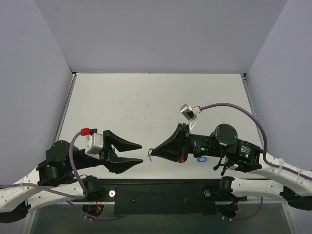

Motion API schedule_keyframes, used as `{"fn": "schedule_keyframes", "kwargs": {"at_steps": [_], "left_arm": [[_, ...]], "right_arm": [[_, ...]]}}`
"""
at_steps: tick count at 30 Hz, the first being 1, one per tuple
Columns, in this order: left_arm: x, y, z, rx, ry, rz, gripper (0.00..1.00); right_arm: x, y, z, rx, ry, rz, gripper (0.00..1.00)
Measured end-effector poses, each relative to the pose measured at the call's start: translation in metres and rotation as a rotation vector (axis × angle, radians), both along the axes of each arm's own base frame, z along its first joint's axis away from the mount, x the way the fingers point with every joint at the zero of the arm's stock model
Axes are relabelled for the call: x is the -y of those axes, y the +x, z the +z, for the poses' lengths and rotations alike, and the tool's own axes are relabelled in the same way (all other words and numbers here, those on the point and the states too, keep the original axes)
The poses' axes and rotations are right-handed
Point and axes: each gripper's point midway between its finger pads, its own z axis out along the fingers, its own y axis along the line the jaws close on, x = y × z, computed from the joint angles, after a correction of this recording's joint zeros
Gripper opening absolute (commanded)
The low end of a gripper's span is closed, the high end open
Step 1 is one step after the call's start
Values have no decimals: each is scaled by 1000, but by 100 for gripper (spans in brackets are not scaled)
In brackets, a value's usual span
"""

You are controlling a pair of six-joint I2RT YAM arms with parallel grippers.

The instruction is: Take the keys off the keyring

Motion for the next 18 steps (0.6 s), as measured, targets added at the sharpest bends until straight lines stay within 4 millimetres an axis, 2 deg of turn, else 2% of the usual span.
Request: {"fn": "schedule_keyframes", "kwargs": {"at_steps": [4, 13, 18], "left_arm": [[6, -3, 7, 31, -24, -31, 52], [23, -5, 0, 48, 3, -65, 42], [26, -10, 0, 49, -2, -89, 31]], "right_arm": [[0, 0, 0, 0, 0, 0, 0], [0, 0, 0, -1, 0, 0, 0], [0, 0, 0, -2, 1, 1, 0]]}}
